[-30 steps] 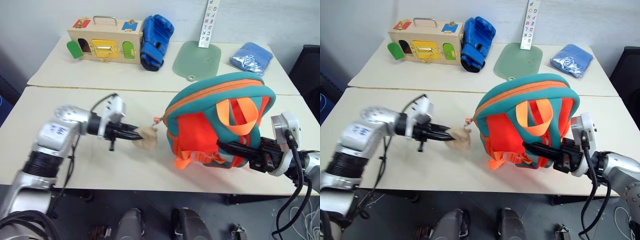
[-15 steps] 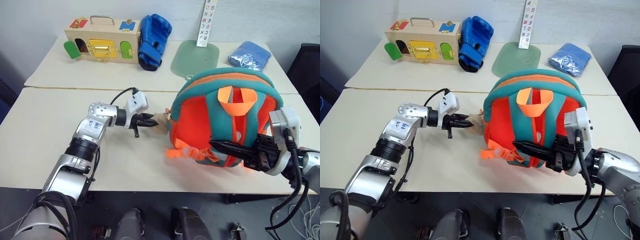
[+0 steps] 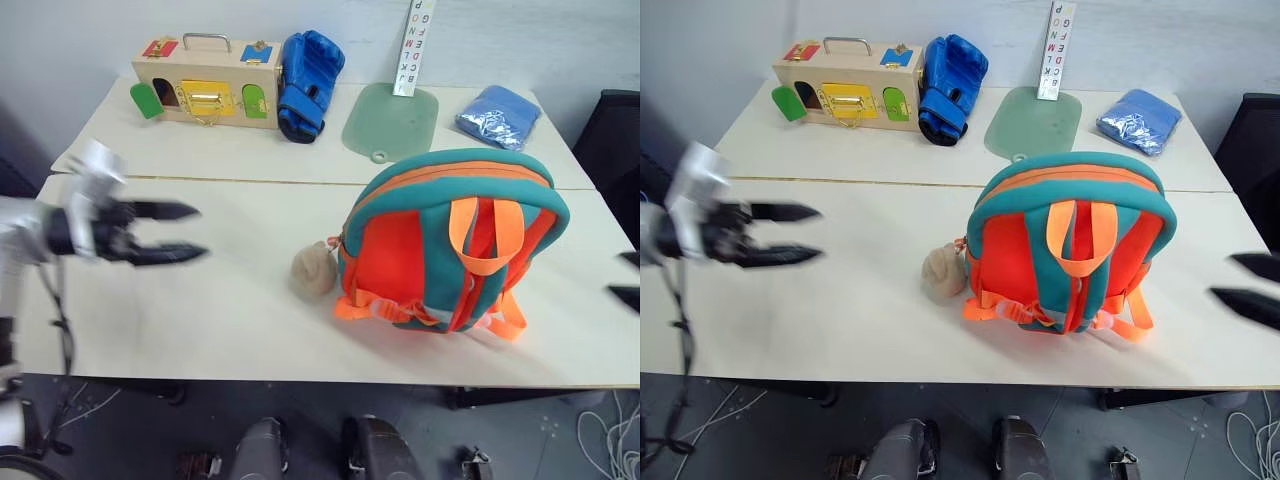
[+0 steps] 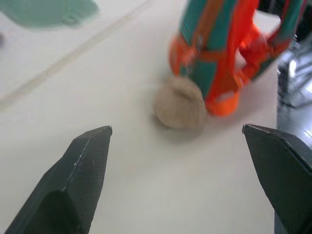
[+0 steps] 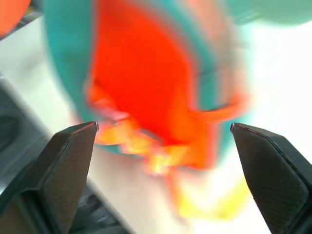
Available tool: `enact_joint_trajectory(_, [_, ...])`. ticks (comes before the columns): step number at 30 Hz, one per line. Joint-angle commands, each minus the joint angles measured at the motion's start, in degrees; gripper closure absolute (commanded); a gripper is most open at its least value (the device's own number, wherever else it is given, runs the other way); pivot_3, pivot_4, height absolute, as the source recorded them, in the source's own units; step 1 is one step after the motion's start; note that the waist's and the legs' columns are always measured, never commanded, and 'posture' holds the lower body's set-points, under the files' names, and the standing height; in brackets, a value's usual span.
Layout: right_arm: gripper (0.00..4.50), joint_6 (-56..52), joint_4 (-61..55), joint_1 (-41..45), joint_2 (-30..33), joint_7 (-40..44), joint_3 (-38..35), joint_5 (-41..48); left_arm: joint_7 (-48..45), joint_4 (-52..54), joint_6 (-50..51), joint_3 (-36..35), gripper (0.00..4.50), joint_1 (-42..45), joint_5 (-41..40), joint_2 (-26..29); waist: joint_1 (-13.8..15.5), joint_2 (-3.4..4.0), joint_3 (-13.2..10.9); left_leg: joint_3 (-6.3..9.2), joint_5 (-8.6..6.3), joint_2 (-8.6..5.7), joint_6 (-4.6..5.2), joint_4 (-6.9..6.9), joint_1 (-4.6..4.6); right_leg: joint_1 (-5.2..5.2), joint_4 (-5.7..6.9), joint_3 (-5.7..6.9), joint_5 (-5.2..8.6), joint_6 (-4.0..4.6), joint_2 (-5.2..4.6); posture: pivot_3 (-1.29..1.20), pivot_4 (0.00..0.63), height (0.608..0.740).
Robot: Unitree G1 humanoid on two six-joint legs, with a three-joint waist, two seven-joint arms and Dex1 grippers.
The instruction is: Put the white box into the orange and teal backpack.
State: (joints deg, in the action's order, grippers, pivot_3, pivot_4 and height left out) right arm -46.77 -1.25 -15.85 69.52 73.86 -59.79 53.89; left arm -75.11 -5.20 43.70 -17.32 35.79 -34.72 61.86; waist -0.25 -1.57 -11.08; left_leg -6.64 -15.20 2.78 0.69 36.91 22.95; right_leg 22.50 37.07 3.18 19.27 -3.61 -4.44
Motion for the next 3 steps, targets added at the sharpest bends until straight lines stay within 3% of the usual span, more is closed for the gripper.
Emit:
enact_joint_trajectory(1, [0.00,1.35,6.09,1.29,2.72,5.73,-0.81,-3.14,0.16,-1.93,0.44,-2.79,0.02,1.32,-2.10,1.03,0.00,0.10,0.04,-0.03,-0.01,-0.01,0.00,-0.06,-0.01,0.00,-0.04,-0.01,0.00,-0.01,-0.01,0.00,0.150,0.740])
enact_joint_trajectory(3, [0.00,2.17,7.98,3.69,2.87,6.00,1.48,-4.02,1.41,-1.75,-2.17,-1.85,0.02,1.46,-0.45,0.37,0.04,0.10,0.04,-0.05,-0.01,0.00,-0.01,-0.10,0.01,0.05,-0.02,-0.01,-0.01,-0.02,0.01,0.00,0.150,0.740])
